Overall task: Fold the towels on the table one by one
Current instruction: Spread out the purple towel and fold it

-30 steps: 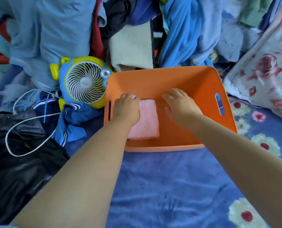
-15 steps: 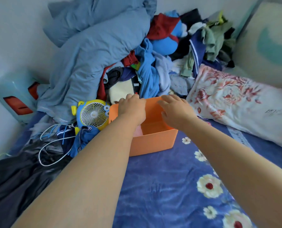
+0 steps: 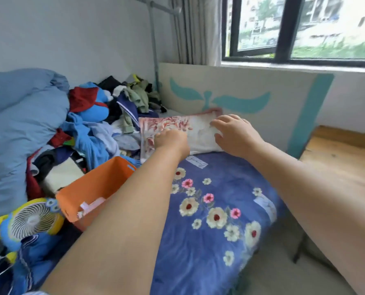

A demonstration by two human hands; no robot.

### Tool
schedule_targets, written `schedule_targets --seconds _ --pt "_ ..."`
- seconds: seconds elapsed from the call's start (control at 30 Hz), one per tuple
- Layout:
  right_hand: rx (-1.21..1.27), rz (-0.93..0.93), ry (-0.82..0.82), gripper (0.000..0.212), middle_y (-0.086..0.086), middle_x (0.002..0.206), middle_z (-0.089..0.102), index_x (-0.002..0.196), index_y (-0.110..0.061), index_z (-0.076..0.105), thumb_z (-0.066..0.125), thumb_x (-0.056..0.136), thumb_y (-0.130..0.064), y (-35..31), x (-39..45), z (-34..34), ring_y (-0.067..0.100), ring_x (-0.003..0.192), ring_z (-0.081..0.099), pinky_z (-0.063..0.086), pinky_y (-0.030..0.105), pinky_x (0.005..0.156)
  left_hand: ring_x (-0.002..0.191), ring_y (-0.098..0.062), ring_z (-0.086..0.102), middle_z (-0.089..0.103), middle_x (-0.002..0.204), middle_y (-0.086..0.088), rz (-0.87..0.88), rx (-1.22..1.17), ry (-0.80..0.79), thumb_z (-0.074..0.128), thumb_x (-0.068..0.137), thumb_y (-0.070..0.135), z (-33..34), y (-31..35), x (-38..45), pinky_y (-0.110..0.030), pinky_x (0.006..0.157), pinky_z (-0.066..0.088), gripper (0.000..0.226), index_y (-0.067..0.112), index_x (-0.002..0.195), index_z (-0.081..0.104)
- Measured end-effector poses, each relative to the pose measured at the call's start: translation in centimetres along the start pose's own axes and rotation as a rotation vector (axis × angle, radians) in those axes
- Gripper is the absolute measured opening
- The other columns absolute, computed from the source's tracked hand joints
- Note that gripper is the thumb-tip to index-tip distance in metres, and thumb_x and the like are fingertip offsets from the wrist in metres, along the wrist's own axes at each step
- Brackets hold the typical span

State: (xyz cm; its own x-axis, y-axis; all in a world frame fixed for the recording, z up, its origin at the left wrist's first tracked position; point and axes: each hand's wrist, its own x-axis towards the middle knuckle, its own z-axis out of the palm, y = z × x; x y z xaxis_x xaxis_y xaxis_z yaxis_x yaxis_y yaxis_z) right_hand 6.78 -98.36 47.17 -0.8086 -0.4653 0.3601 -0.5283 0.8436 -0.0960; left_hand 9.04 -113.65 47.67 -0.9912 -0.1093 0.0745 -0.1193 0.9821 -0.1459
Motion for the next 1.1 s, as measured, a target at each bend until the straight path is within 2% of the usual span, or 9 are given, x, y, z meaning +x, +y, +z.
schedule_targets --seconds 0.3,0.53,0.7,0.9,1.0,1.1 --pt "-0.145 0.405 0.063 0.039 0.009 0.135 0.049 0.130 -0.011 0.045 0.043 0.092 -0.018 16.1 -16.9 -11.1 0.026 0.127 0.040 0.037 0.036 0.103 0.119 -0.028 0.048 0.055 0.126 -0.009 0.439 -0.090 0.085 0.041 0.088 0.015 -6.1 23.8 -3.6 -0.034 0.094 0.039 0.031 0.013 0.115 0.058" --pt "-0.176 0.697 0.052 0.043 0.006 0.143 0.040 0.135 -0.013 0.040 0.042 0.093 -0.019 27.5 -32.0 -18.7 0.023 0.135 0.029 0.029 0.040 0.110 0.114 -0.026 0.050 0.056 0.121 -0.007 0.712 -0.164 0.129 0.044 0.088 0.016 -9.0 43.7 -9.3 -0.032 0.084 0.039 0.028 0.017 0.111 0.060" --pt "-0.211 0.800 0.035 0.035 0.013 0.131 0.052 0.125 -0.007 0.048 0.042 0.093 -0.017 35.7 -41.8 -23.8 0.028 0.125 0.040 0.038 0.044 0.102 0.108 -0.026 0.051 0.058 0.117 -0.006 0.862 -0.220 0.133 0.044 0.085 0.011 -10.7 57.1 -13.5 -0.031 0.074 0.034 0.030 0.017 0.108 0.061" --pt "-0.173 0.913 0.060 0.038 0.012 0.136 0.049 0.130 -0.008 0.046 0.044 0.093 -0.016 42.9 -50.2 -25.2 0.026 0.129 0.039 0.036 0.041 0.105 0.084 -0.025 0.043 0.060 0.108 -0.010 0.976 -0.237 0.120 0.041 0.085 0.008 -11.5 67.6 -14.8 -0.032 0.067 0.035 0.026 0.012 0.098 0.063" --pt "-0.178 1.010 0.063 0.038 0.011 0.136 0.049 0.130 -0.008 0.046 0.043 0.093 -0.016 47.1 -53.5 -25.5 0.026 0.128 0.040 0.036 0.036 0.103 0.087 -0.026 0.046 0.060 0.109 -0.010 1.045 -0.235 0.123 0.042 0.085 0.009 -11.1 73.1 -14.4 -0.032 0.066 0.035 0.025 0.012 0.099 0.062" --pt "-0.193 1.114 0.072 0.037 0.012 0.134 0.050 0.129 -0.008 0.047 0.042 0.093 -0.017 52.1 -55.5 -25.1 0.027 0.126 0.041 0.038 0.038 0.101 0.096 -0.030 0.052 0.059 0.112 -0.012 1.125 -0.232 0.124 0.041 0.088 0.011 -10.3 79.1 -13.5 -0.034 0.068 0.036 0.026 0.010 0.104 0.062"
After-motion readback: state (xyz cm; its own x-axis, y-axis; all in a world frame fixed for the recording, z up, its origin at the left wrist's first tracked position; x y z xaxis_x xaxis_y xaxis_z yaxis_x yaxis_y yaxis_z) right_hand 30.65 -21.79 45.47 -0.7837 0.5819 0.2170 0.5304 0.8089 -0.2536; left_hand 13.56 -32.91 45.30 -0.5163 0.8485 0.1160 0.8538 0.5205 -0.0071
